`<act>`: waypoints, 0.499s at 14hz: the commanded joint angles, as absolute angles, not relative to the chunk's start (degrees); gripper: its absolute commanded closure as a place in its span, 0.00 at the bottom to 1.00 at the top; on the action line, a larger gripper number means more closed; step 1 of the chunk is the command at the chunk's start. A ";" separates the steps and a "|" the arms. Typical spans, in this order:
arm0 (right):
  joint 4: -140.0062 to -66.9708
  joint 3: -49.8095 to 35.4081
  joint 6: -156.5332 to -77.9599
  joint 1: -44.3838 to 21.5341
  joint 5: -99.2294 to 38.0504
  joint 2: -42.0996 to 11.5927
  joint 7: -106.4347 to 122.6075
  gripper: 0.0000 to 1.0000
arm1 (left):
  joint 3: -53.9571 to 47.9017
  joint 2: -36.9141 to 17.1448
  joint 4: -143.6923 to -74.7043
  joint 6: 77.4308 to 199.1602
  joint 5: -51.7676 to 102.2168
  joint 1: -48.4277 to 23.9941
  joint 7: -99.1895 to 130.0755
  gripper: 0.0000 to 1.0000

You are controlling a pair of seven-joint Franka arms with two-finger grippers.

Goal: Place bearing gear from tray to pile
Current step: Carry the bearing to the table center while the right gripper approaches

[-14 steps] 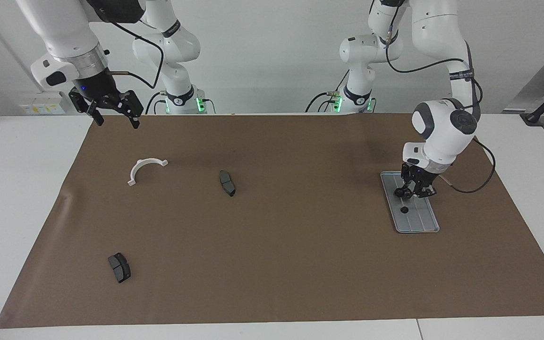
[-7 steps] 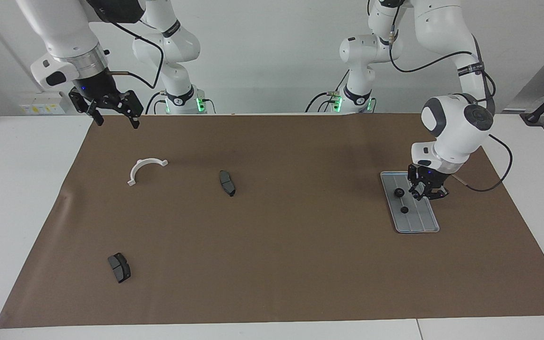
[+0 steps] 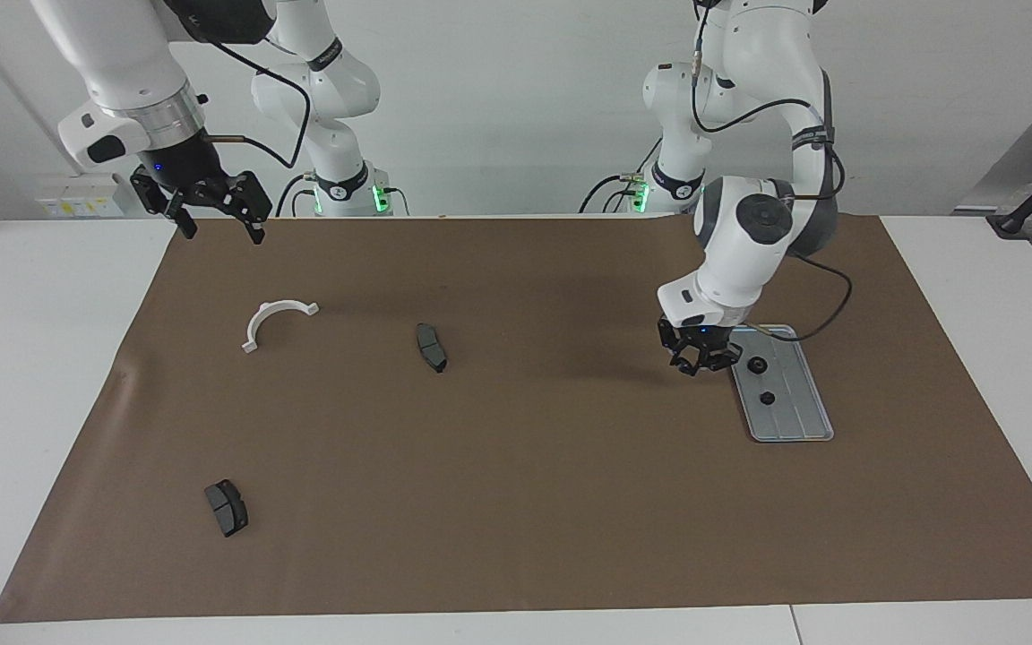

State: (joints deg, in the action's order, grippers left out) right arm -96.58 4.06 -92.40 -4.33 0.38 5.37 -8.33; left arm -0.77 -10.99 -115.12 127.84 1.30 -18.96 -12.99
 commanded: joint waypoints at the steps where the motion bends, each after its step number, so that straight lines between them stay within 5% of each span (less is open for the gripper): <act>1: -99.22 3.69 -94.73 -4.13 -0.09 6.76 -9.05 0.00 | 0.09 -11.25 -114.61 127.17 1.14 -24.59 2.40 0.84; 7: -100.02 3.78 -98.62 -3.96 0.87 5.98 -8.88 0.00 | 0.09 -14.93 -112.51 129.81 1.58 -33.30 27.65 0.84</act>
